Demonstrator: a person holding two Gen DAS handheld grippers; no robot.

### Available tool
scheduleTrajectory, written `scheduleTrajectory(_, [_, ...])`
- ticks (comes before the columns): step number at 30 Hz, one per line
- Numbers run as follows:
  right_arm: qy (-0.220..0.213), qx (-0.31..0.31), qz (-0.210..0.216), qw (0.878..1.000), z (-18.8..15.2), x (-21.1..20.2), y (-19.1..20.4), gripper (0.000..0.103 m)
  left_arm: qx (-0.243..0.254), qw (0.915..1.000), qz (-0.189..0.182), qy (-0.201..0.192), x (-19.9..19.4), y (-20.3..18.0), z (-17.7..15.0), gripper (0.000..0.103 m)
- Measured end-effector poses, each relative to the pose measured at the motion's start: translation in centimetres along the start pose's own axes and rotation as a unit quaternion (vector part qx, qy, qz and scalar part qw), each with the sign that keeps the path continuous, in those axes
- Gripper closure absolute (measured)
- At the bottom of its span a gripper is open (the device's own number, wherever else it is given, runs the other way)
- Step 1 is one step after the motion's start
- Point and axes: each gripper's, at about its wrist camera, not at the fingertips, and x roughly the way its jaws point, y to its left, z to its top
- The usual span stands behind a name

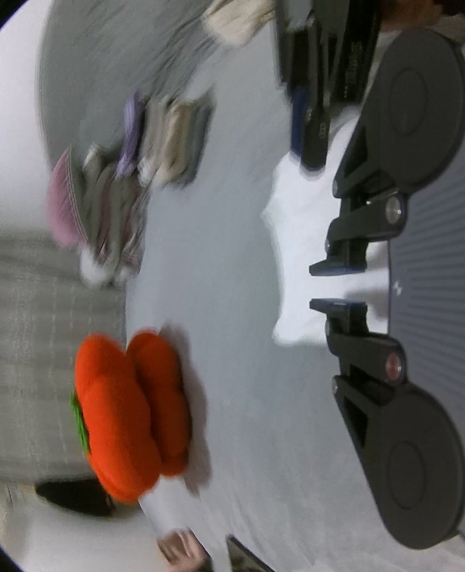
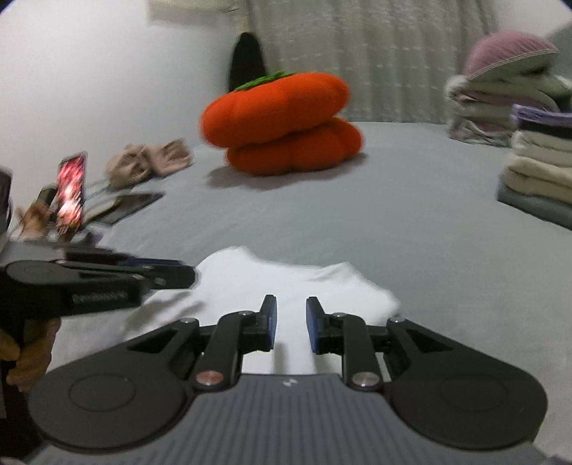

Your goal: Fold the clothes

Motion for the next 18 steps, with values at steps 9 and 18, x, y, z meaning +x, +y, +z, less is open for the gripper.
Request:
scheduleTrajectory(9, [0.017, -0.064, -0.023, 0.998, -4.2, -2.1, 1.4, 0.081, 0.108, 0.9938, 0.003, 0.028, -1.6, -2.1, -3.7, 0.088])
scheduleTrajectory(18, [0.039, -0.052, -0.047, 0.997, -6.2, -5.1, 0.6, 0.071, 0.041, 0.9955, 0.046, 0.073, -2.7, 0.3, -4.1, 0.077])
